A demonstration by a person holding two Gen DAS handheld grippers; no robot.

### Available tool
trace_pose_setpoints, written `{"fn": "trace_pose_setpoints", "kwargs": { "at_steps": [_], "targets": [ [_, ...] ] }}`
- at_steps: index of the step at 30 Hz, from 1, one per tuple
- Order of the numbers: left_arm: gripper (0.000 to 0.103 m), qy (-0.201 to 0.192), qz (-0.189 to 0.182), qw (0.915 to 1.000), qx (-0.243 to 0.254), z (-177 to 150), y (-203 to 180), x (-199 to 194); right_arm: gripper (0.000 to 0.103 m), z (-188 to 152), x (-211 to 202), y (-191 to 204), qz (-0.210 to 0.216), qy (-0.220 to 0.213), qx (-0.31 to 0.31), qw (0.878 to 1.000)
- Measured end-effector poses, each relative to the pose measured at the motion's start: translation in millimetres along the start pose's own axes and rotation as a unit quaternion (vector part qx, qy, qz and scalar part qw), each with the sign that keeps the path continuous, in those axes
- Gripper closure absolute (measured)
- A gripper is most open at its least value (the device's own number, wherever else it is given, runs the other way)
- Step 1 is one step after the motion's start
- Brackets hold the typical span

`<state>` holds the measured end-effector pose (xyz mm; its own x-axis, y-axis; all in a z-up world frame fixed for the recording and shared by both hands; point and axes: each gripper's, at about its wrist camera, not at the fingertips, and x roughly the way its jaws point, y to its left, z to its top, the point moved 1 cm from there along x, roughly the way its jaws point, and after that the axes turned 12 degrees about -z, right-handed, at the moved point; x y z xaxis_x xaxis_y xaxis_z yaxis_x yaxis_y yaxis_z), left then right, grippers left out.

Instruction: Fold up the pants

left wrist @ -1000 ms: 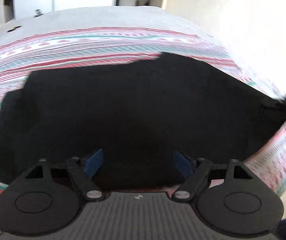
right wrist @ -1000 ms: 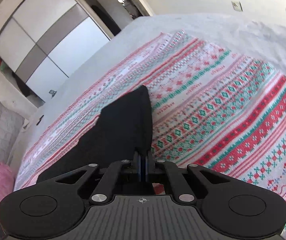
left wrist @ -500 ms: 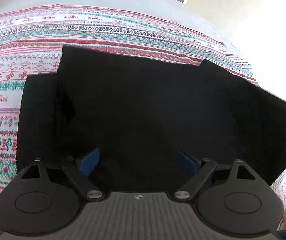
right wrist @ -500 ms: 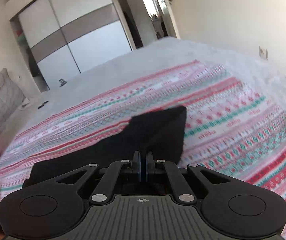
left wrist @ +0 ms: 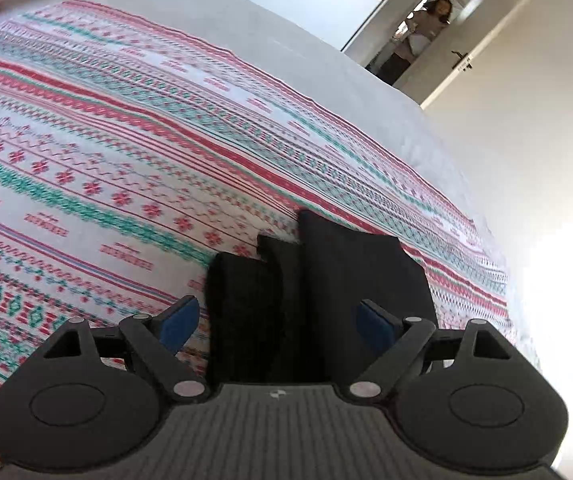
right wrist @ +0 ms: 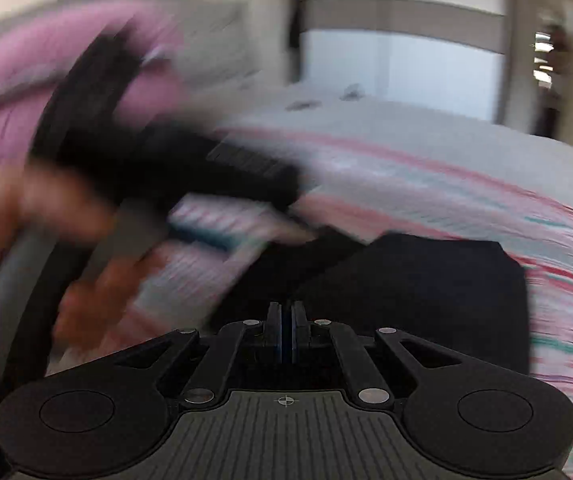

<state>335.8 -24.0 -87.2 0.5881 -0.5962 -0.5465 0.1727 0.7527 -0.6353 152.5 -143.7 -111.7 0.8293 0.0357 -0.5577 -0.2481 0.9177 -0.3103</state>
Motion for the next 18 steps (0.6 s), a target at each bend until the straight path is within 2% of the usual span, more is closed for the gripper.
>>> {"fn": "trace_pose_setpoints", "kwargs": {
  "at_steps": [2,4,6,8,9,13,14,16,18],
  "targets": [
    [0.027,-0.001,0.006,0.9999,0.015,-11.2,-11.1,-7.3,0.099,-5.9,9.2,26.1,-0.001,0.013,-0.042,0.999],
    [0.029,0.009,0.015,0.9989,0.044,-11.6,-15.2,-3.8,0.099,-8.1,11.8,36.3,-0.003,0.017,-0.057,0.998],
    [0.029,0.017,0.02,0.9981,0.055,-13.8,-20.0,-1.1,0.103,-6.3,7.4,34.7,0.007,0.003,-0.058,0.998],
    [0.029,0.022,0.024,0.9977,0.059,-15.0,-17.9,2.0,0.103,-1.9,-3.0,37.0,0.033,-0.024,-0.055,0.998],
    [0.029,0.022,0.028,0.9972,0.066,-14.9,-16.5,4.9,0.103,-1.0,-6.3,38.3,0.033,-0.029,-0.061,0.997],
    [0.031,0.018,0.032,0.9949,0.093,-14.7,-22.1,-4.1,0.103,-7.0,4.9,28.7,-0.009,0.006,-0.052,0.999],
    [0.031,0.013,0.033,0.9947,0.097,-13.1,-23.3,-5.0,0.1,-9.6,7.4,22.3,-0.017,0.016,-0.043,0.999],
    [0.031,0.011,0.029,0.9937,0.108,-8.6,-27.8,-6.3,0.093,-16.1,5.3,10.2,-0.013,0.024,-0.026,0.999],
    [0.031,0.011,0.02,0.9918,0.125,-2.8,-32.9,-0.7,0.092,-20.1,3.0,3.6,-0.009,0.031,-0.011,0.999]
  ]
}}
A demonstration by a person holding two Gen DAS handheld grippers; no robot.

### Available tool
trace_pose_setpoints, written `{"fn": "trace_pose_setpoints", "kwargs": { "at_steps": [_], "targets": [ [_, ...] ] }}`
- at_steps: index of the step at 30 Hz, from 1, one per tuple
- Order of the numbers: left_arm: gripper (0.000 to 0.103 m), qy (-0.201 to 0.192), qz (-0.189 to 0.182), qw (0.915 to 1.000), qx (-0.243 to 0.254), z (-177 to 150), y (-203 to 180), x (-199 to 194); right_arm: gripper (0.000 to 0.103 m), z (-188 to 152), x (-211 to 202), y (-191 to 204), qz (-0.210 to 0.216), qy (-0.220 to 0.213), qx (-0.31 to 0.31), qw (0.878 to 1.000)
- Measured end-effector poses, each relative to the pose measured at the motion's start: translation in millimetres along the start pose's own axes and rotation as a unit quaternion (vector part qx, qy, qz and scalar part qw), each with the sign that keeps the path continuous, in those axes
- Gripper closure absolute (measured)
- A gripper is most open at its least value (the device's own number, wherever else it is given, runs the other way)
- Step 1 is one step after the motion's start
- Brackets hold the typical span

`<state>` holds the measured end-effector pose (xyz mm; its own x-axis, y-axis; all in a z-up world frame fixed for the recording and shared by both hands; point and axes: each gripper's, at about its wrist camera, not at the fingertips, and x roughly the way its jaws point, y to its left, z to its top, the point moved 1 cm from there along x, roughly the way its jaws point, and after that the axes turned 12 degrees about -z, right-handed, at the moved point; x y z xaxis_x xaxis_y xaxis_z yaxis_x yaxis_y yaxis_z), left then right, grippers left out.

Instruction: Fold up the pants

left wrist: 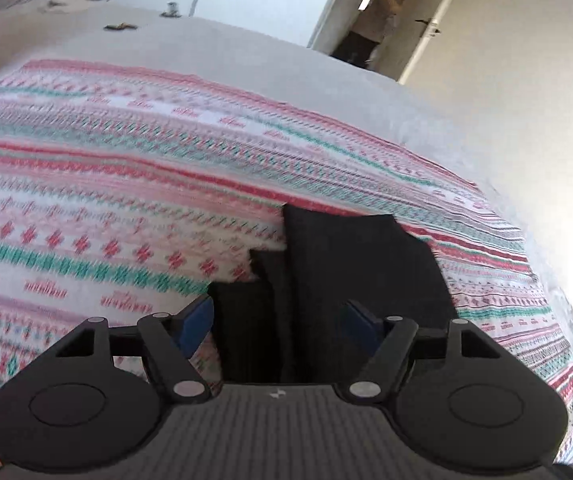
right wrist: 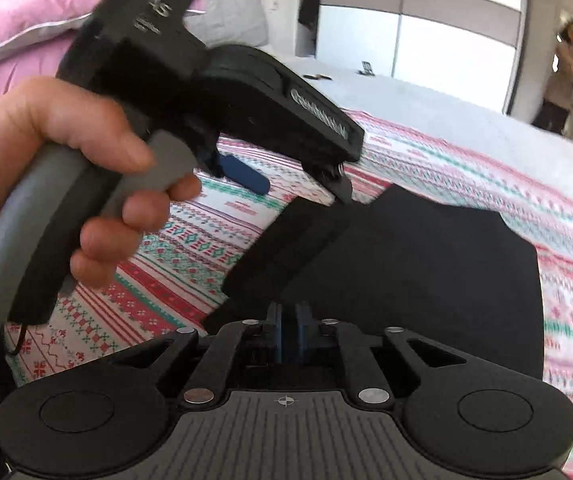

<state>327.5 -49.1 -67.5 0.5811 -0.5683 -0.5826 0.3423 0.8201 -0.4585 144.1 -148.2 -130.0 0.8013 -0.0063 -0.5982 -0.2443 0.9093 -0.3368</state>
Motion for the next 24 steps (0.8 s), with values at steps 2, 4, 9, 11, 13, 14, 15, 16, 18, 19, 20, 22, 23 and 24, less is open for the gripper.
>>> {"fn": "trace_pose_setpoints", "kwargs": {
  "at_steps": [2,4,9,11,13,14,15,16,18,19,20,22,23,24],
  "targets": [
    [0.031,0.001,0.002,0.9995,0.031,5.4,-7.3,8.1,0.092,-5.4,0.3,0.7,0.01,0.007,0.001,1.0],
    [0.031,0.009,0.013,0.9986,0.05,6.3,-13.1,21.6,0.089,-9.9,0.4,5.8,0.007,0.006,-0.012,1.0],
    [0.031,0.036,0.014,0.9975,0.06,1.6,-21.8,49.6,0.074,-2.7,-0.6,8.3,0.009,0.005,-0.01,1.0],
    [0.036,0.045,0.02,0.9961,0.073,-0.8,-25.9,56.4,0.055,2.2,-3.3,8.9,0.016,-0.003,-0.01,1.0],
    [0.038,0.049,0.038,0.994,0.09,-4.2,-29.3,62.3,0.055,1.2,-2.7,12.6,0.014,-0.001,-0.02,1.0],
    [0.042,0.052,0.044,0.9929,0.097,-5.5,-30.1,64.9,0.057,-0.1,0.2,13.6,0.008,0.005,-0.024,1.0],
    [0.044,0.054,0.05,0.992,0.102,-6.7,-30.1,67.1,0.061,-1.6,3.5,13.2,0.003,0.013,-0.023,1.0],
    [0.048,0.054,0.056,0.9915,0.104,-7.1,-29.7,68.1,0.072,-2.5,3.8,11.6,0.003,0.02,-0.019,1.0],
    [0.058,0.054,0.066,0.9908,0.105,-7.5,-27.7,69.3,0.087,-2.2,6.5,7.1,0.006,0.03,-0.007,0.999],
    [0.068,0.054,0.071,0.9904,0.105,-7.3,-26.8,69.1,0.09,-1.6,5.5,6.0,0.005,0.03,-0.005,1.0],
    [0.077,0.053,0.077,0.99,0.106,-7.0,-25.5,68.9,0.094,-1.3,2.9,5.6,0.003,0.027,-0.007,1.0],
    [0.087,0.052,0.083,0.9897,0.104,-5.8,-22.6,68.1,0.099,0.1,0.7,5.5,-0.004,0.022,-0.011,1.0],
    [0.088,0.051,0.082,0.9902,0.1,-5.2,-20.9,67.7,0.099,0.9,-1.0,4.7,-0.003,0.02,-0.009,1.0],
    [0.088,0.051,0.08,0.9909,0.095,-4.5,-19.4,67.1,0.099,1.4,-4.7,4.0,0.0,0.019,-0.008,1.0]
  ]
}}
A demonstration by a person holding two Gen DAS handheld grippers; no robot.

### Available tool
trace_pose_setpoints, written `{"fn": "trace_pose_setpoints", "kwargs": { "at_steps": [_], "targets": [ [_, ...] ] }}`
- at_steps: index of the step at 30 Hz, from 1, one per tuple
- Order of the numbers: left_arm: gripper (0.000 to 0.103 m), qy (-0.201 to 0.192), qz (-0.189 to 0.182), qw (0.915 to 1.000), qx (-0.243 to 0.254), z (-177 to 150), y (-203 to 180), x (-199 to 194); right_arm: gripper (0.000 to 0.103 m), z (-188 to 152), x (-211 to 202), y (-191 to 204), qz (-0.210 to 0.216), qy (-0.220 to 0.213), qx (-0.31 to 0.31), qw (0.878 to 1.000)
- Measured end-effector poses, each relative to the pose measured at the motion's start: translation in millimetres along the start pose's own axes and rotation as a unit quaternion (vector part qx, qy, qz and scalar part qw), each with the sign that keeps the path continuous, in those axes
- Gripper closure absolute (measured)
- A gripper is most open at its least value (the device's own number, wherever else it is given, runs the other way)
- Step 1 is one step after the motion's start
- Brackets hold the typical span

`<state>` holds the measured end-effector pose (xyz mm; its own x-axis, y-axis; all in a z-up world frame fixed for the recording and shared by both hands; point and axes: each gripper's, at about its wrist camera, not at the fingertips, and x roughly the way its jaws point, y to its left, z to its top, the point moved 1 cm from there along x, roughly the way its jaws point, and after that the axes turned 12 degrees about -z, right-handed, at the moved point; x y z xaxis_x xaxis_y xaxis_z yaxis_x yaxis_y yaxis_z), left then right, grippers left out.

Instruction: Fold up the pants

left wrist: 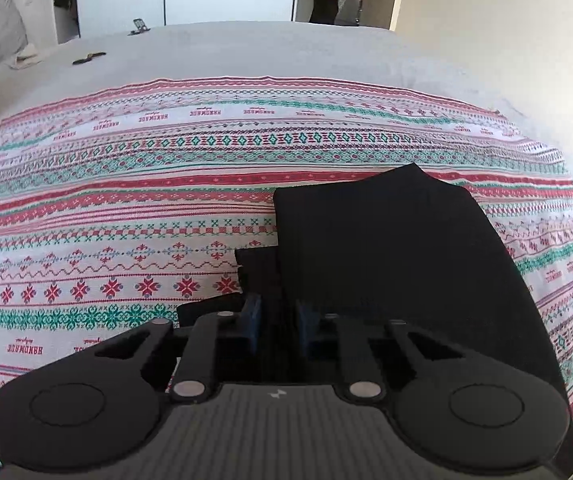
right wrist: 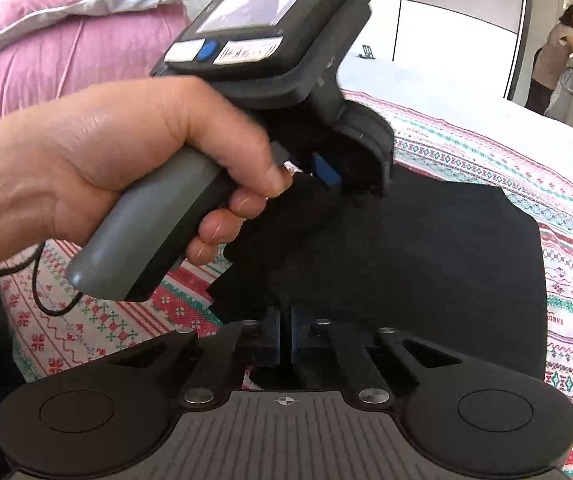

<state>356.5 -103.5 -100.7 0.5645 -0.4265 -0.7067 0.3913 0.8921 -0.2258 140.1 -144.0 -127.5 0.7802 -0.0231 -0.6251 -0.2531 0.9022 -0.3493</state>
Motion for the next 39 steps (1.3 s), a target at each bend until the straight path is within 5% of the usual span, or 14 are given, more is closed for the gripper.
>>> {"fn": "trace_pose_setpoints", "kwargs": {
  "at_steps": [4,12,26,39],
  "targets": [
    [0.088,0.0,-0.006,0.9999,-0.016,1.5,4.2,-6.7,0.099,-0.2,-4.8,1.8,0.002,-0.012,-0.015,1.0],
    [0.071,0.0,-0.025,0.999,-0.037,-1.4,9.8,-7.2,0.099,-10.0,-22.3,5.8,0.011,-0.039,-0.06,0.997],
    [0.071,-0.001,-0.034,0.9959,-0.084,-1.6,28.7,-13.1,0.099,-20.9,-32.6,6.8,0.038,-0.031,-0.13,0.99],
    [0.069,0.0,-0.023,0.9942,-0.105,-8.0,41.1,-26.8,0.098,-16.3,-33.0,10.6,0.062,-0.041,-0.099,0.992]
  ]
}}
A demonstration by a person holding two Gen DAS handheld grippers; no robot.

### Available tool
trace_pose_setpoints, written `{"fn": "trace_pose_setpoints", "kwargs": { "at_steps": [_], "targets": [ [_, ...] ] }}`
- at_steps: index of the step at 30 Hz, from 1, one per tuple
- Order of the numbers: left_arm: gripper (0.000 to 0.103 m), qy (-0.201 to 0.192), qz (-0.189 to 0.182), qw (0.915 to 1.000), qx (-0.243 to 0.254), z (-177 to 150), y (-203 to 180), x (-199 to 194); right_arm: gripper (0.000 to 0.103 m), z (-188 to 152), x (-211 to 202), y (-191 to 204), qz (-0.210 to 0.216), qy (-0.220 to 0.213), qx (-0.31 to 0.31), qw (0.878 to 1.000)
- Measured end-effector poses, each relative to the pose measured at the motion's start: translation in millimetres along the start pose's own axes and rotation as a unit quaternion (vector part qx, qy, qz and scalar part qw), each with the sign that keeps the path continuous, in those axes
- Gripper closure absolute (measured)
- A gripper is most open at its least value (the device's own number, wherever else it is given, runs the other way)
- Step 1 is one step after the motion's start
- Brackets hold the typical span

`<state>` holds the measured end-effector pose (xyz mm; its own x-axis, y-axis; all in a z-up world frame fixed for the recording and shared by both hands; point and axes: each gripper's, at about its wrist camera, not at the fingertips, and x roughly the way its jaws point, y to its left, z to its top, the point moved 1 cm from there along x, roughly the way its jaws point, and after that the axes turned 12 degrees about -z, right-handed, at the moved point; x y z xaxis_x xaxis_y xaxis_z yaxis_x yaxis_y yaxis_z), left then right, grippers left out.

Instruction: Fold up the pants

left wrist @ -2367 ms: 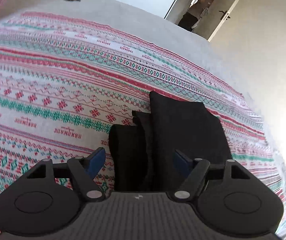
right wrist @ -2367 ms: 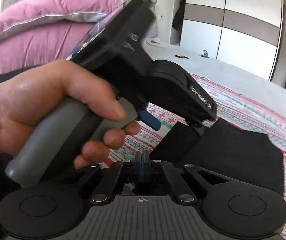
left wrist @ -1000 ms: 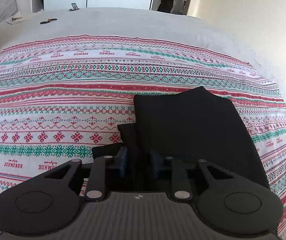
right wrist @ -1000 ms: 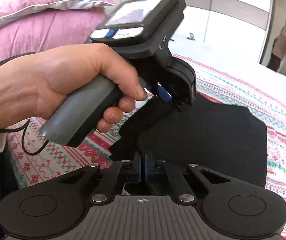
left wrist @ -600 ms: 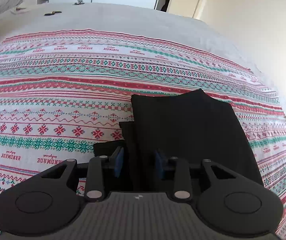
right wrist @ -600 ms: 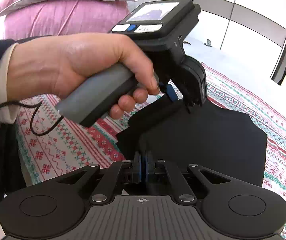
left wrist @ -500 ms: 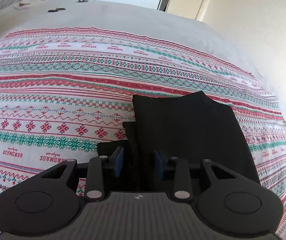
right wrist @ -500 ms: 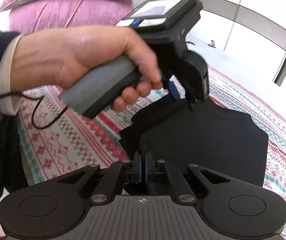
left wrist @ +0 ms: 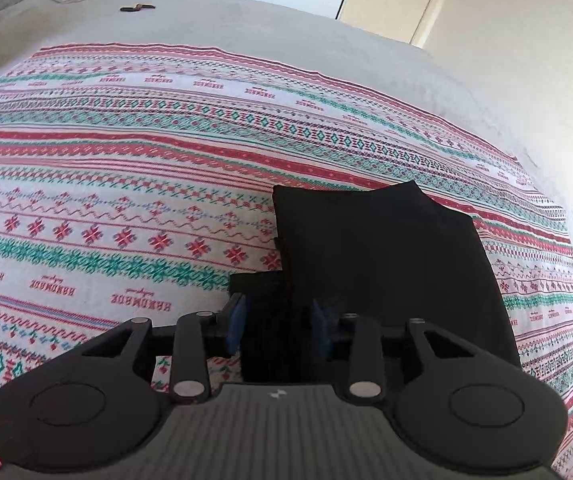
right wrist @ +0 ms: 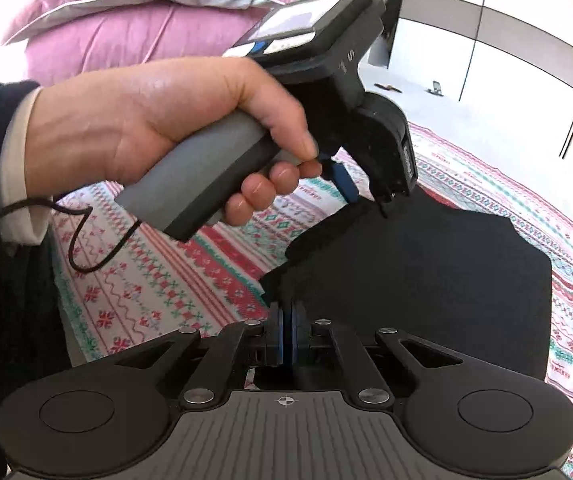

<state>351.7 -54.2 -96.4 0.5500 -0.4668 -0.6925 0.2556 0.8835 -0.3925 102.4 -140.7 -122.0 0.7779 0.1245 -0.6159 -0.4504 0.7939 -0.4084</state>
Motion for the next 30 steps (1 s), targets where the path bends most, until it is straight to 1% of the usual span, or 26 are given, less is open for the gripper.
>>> {"fn": "trace_pose_setpoints", "kwargs": {
  "at_steps": [2,5,7,9,12,13,15,16,17,18,19,20,21,22,23,24,26,27,29,30],
  "targets": [
    [0.066,0.0,0.002,1.0,-0.001,-0.6,2.4,-0.9,0.098,0.1,1.3,1.3,0.001,-0.003,0.006,1.0],
    [0.066,0.001,0.007,0.9999,-0.009,-1.1,6.1,-2.0,0.098,5.1,-0.8,-1.6,0.011,-0.022,0.047,0.999],
    [0.066,-0.001,0.011,0.9998,-0.015,-0.7,8.6,-3.3,0.098,8.6,0.3,-1.2,0.015,-0.029,0.058,0.998],
    [0.065,-0.002,0.013,0.9997,-0.022,-0.4,11.5,-5.2,0.098,9.9,3.6,3.5,0.017,-0.026,0.047,0.998],
    [0.059,0.0,0.018,0.9995,-0.026,-1.7,13.8,-6.0,0.097,7.6,12.0,9.9,0.024,-0.002,0.025,0.999],
    [0.056,0.001,0.019,0.9995,-0.027,-2.3,14.2,-6.0,0.093,6.6,13.9,10.8,0.024,0.005,0.016,1.0],
    [0.053,0.002,0.017,0.9994,-0.031,-3.0,15.5,-7.0,0.092,4.8,13.8,6.5,0.029,0.009,0.016,0.999],
    [0.05,0.005,0.016,0.9993,-0.034,-3.1,16.8,-7.6,0.089,6.1,11.0,0.8,0.037,0.012,0.016,0.999],
    [0.045,0.006,0.016,0.9992,-0.037,-3.4,17.9,-9.0,0.083,7.1,7.4,-5.5,0.049,0.01,0.021,0.999],
    [0.042,0.007,0.017,0.999,-0.04,-4.0,18.6,-10.7,0.078,9.3,0.3,-16.1,0.061,0.004,0.035,0.997],
    [0.039,0.006,0.018,0.9989,-0.044,-4.4,20.2,-12.4,0.064,11.5,-7.6,-29.6,0.076,-0.004,0.058,0.995],
    [0.037,0.005,0.017,0.9987,-0.048,-4.3,22.2,-13.5,0.045,13.3,-14.6,-42.0,0.084,-0.013,0.078,0.993],
    [0.036,0.003,0.013,0.9983,-0.056,-4.5,25.1,-15.4,0.037,14.8,-23.9,-59.6,0.083,-0.031,0.107,0.99],
    [0.033,0.002,0.006,0.9977,-0.067,-4.9,27.7,-16.5,0.034,15.0,-29.4,-72.8,0.07,-0.045,0.13,0.988],
    [0.03,0.003,-0.003,0.9969,-0.079,-5.5,30.3,-16.9,0.034,14.5,-32.5,-91.2,0.05,-0.052,0.158,0.985],
    [0.03,0.005,-0.013,0.9958,-0.091,-6.7,32.7,-16.5,0.034,12.2,-31.4,-110.5,0.031,-0.047,0.194,0.979],
    [0.03,0.014,-0.022,0.9947,-0.099,-9.8,32.6,-12.9,0.034,3.5,-23.9,-148.7,0.0,-0.017,0.27,0.963],
    [0.03,0.018,-0.024,0.9945,-0.1,-12.0,31.8,-10.3,0.034,-1.9,-19.0,-164.6,-0.023,0.002,0.302,0.953],
    [0.03,0.025,-0.029,0.9941,-0.101,-16.0,29.7,-5.0,0.034,-14.6,-7.1,-192.3,-0.086,0.047,0.353,0.931],
    [0.03,0.027,-0.033,0.9938,-0.103,-17.9,28.3,-2.8,0.034,-20.2,-3.2,-200.9,-0.103,0.061,0.366,0.923]
  ]
}}
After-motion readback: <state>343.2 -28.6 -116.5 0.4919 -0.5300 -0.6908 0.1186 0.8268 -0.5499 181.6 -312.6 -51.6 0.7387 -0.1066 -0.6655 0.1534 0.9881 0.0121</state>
